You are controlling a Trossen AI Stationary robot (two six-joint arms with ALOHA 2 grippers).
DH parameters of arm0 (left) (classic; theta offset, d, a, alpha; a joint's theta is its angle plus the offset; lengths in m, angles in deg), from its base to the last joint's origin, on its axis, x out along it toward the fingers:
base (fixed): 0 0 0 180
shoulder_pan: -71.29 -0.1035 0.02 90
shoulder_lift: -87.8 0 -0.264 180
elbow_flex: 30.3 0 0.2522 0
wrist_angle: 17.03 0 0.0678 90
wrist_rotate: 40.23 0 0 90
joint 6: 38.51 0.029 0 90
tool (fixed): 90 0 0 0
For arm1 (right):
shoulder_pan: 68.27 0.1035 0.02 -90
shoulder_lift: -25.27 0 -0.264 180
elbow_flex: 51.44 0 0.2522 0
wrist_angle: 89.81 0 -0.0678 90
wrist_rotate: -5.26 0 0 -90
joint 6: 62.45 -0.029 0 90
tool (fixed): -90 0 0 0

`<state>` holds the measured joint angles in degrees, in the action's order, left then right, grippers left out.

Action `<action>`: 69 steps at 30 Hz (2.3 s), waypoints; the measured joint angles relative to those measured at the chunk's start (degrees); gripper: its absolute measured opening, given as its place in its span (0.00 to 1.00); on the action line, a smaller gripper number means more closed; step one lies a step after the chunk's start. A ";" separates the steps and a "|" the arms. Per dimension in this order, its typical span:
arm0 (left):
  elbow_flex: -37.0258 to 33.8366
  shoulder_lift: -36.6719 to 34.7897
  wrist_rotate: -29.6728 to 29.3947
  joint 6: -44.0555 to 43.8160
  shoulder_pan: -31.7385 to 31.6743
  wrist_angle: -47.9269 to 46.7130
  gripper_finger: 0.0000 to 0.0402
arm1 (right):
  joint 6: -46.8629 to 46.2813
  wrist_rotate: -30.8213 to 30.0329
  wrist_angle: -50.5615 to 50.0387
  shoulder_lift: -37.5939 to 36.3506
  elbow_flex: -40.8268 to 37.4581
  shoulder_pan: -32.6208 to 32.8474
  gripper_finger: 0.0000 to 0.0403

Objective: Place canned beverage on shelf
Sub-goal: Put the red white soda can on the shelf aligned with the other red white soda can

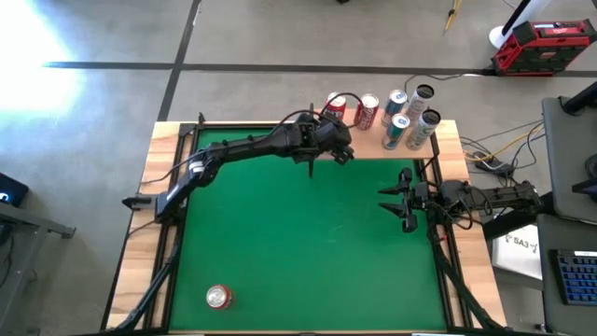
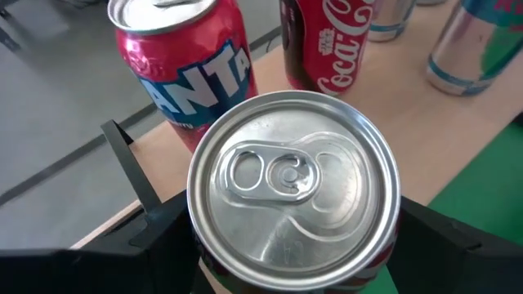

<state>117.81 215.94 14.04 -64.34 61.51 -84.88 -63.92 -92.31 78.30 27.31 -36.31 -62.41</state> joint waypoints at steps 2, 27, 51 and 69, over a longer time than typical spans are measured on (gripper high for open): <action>-0.11 0.00 0.36 -0.58 -0.15 -0.02 0.71 | 0.00 -0.02 0.00 0.01 0.00 0.00 0.43; -0.20 0.00 1.23 -2.78 -0.14 0.77 0.72 | 0.00 -0.02 0.00 0.00 0.00 -0.01 0.43; -0.14 -0.13 -9.50 -15.88 3.04 0.61 0.99 | 0.00 -0.02 -0.02 0.00 0.00 0.01 0.43; 0.08 5.60 -13.85 -20.80 3.73 1.57 0.87 | 0.00 -0.02 -0.02 0.00 0.00 0.01 0.43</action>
<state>117.89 221.53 0.19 -85.15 65.24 -83.30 -63.92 -92.34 78.28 27.31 -36.31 -62.40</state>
